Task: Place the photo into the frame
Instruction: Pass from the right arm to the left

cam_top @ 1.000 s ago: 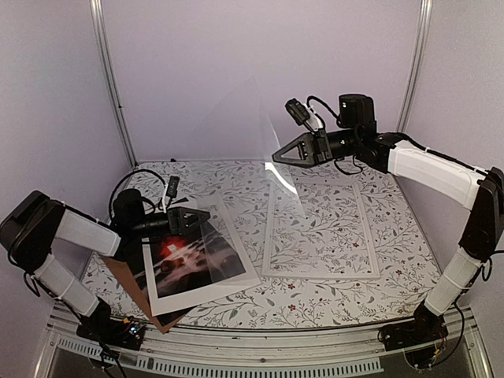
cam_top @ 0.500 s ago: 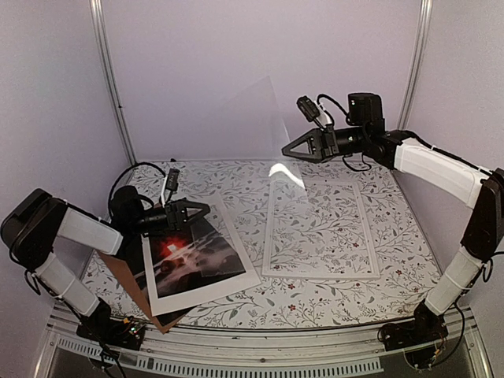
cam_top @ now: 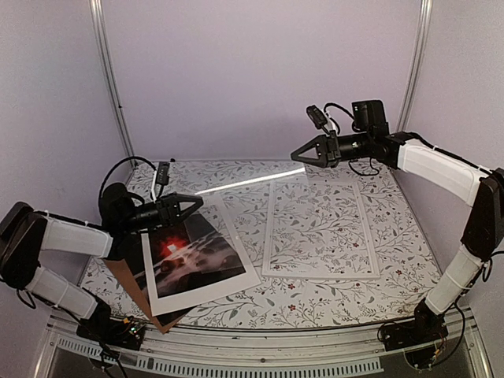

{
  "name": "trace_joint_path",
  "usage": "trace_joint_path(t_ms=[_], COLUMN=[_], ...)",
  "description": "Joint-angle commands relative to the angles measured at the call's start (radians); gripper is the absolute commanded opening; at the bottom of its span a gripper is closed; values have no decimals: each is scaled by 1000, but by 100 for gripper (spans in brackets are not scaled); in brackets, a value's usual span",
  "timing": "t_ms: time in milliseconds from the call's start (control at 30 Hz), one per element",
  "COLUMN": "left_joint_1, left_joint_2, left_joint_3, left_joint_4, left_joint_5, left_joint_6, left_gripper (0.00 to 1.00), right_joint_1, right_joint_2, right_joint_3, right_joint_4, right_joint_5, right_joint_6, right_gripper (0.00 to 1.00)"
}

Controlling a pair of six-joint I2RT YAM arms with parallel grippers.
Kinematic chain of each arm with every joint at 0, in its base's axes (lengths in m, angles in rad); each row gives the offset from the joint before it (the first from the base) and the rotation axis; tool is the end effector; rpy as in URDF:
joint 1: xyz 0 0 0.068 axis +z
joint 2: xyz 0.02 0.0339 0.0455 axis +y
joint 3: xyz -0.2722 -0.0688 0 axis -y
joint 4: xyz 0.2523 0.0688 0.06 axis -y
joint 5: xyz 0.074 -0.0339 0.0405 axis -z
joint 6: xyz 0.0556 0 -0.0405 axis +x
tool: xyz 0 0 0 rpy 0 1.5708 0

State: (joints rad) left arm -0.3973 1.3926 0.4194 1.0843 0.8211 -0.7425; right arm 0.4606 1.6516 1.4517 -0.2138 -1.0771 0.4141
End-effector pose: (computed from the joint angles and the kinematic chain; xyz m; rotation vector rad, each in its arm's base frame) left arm 0.2374 -0.1437 0.2190 0.4688 1.6288 -1.4778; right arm 0.3303 0.2186 0.3532 -0.8117 1.9453 1.6060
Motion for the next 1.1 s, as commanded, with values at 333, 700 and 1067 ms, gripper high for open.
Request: trace_joint_path(t_ms=[333, 700, 1067], left_joint_1=[35, 37, 36], left_joint_2=[-84, -103, -210], left_joint_3=[13, 22, 176], left_joint_4=[-169, -212, -716], left_joint_5=[-47, -55, -219], left_joint_6=[65, 79, 155], left_gripper=[36, 3, 0], right_joint_1=[-2, -4, -5], right_joint_2=[16, 17, 28], right_joint_3=[-40, -78, -121], right_joint_4=[-57, -13, -80], right_joint_5=[29, 106, 354], right_joint_6=[-112, -57, -22], right_gripper=[0, 0, 38])
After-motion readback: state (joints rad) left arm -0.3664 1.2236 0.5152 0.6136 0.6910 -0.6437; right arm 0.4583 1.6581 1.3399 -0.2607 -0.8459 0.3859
